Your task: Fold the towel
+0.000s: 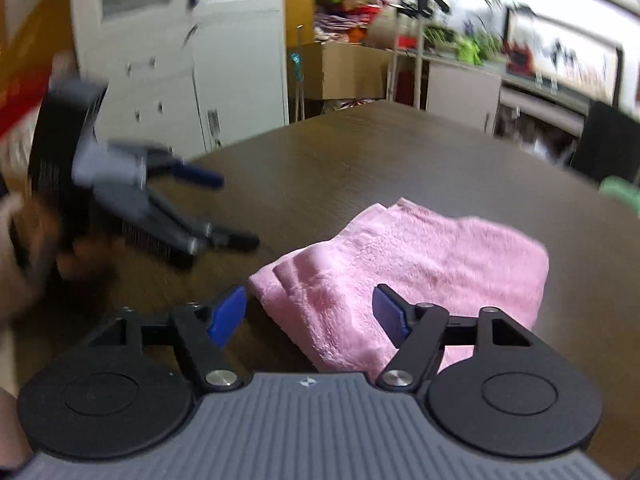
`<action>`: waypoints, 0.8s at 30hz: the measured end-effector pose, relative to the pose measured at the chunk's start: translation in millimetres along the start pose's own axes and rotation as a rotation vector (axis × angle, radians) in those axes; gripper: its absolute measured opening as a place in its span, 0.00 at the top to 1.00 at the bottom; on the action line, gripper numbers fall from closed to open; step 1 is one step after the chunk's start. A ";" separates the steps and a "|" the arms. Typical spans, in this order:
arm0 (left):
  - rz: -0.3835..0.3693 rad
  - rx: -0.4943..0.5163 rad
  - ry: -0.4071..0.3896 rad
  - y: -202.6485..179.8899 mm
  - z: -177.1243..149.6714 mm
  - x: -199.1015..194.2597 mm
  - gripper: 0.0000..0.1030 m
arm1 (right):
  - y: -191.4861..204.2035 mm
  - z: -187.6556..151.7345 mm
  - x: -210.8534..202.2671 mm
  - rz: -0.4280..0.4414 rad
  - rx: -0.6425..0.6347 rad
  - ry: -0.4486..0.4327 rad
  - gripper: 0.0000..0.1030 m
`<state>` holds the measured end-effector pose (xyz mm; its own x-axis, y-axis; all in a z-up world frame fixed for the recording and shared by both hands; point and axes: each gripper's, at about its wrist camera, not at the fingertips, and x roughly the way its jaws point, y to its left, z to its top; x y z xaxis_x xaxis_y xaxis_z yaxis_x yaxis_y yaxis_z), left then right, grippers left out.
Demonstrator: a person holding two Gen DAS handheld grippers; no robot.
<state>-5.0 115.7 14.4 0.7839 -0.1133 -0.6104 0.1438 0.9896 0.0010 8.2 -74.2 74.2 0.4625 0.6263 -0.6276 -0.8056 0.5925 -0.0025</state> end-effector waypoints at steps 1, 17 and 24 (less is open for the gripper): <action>0.005 -0.015 -0.001 2.3 0.8 0.0 0.01 | 5.0 1.2 2.6 -0.001 -0.014 -0.001 0.30; 0.049 -0.118 0.016 22.1 2.0 -2.8 0.00 | 31.8 12.6 4.2 -0.157 -0.026 -0.125 0.85; 0.061 -0.132 0.034 25.3 1.1 -1.8 0.00 | 42.9 -8.0 39.1 -0.113 -0.079 -0.030 0.82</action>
<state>-2.2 140.9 16.4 0.7675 -0.0518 -0.6390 0.0142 0.9979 -0.0638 -11.3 -28.4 43.4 0.5621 0.5735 -0.5959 -0.7737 0.6192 -0.1339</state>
